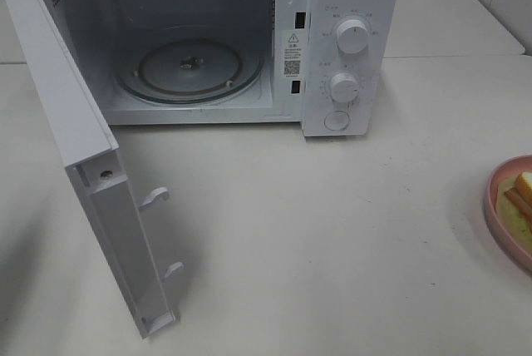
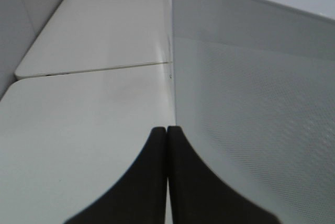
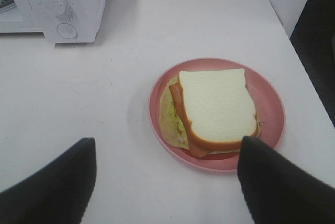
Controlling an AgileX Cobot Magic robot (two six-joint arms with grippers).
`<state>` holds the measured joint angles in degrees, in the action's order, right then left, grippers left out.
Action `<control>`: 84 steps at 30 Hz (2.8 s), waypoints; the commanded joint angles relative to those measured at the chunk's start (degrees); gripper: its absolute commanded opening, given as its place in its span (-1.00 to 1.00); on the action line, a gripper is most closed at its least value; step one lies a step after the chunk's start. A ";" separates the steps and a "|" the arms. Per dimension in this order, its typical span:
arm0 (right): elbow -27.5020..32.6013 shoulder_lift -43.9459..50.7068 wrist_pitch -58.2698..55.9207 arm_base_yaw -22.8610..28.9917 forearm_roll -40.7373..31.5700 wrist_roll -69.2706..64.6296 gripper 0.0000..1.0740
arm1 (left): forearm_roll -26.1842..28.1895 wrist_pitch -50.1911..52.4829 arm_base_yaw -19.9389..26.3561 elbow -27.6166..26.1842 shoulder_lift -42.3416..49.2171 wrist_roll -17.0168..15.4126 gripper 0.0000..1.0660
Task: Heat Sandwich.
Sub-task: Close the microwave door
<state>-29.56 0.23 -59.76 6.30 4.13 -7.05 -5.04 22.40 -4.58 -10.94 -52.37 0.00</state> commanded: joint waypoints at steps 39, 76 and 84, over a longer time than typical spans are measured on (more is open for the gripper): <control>0.11 1.89 0.34 -0.40 0.29 0.29 0.42 | 13.64 26.01 -38.10 -19.77 -45.32 6.99 -1.00; 0.11 1.89 0.34 -0.40 0.29 0.29 0.42 | 33.35 18.16 -40.34 -52.02 -65.66 18.56 -1.00; 0.11 1.89 0.34 -0.40 0.29 0.29 0.42 | 33.86 15.01 -38.04 -56.55 -67.27 20.80 -1.00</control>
<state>-29.56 0.23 -59.76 6.30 4.13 -7.05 26.24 34.32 -44.23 -66.18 -119.46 20.68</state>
